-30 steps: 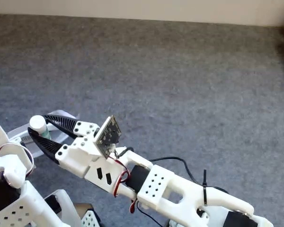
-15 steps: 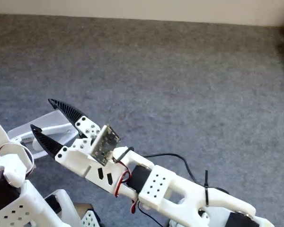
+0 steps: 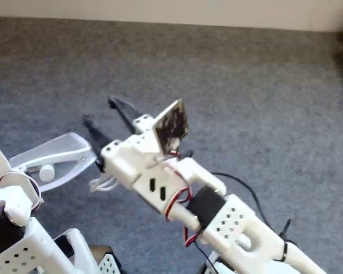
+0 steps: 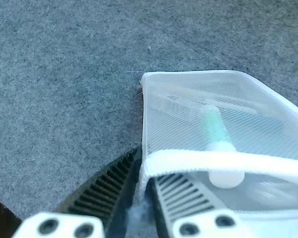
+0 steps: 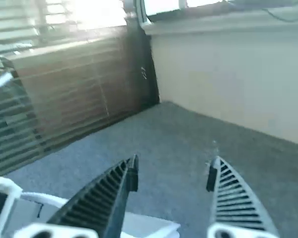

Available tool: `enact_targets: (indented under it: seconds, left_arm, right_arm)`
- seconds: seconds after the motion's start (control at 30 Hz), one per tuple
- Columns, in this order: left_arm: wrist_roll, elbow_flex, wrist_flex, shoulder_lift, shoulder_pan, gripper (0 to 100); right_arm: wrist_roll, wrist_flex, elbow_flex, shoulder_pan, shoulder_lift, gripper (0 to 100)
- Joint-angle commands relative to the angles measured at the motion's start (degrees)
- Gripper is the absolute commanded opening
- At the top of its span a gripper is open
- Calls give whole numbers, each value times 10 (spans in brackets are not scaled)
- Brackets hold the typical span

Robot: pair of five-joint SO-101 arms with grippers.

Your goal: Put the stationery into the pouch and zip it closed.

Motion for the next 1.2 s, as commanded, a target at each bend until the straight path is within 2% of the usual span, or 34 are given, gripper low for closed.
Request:
enact_targets:
  seconds: [0.0,0.2,0.37,0.63,0.87,1.17]
  left_arm:
    - [-4,1,-10,15,15,7]
    - [-4,1,-10,15,14,7]
    - [-4,1,-10,15,15,7]
    - [-4,1,-10,15,15,7]
    - [-4,1,-10,15,15,7]
    - [-4,1,-10,15,15,7]
  right_arm:
    - [-8,82,-56,15,-33,212]
    - [-8,154,-2,12,-93,212]
    - [-8,166,100,8,-176,212]
    - [8,163,219,-75,-240,213]
    - [28,22,286,-103,-184,213]
    - [29,-93,264,-96,-17,213]
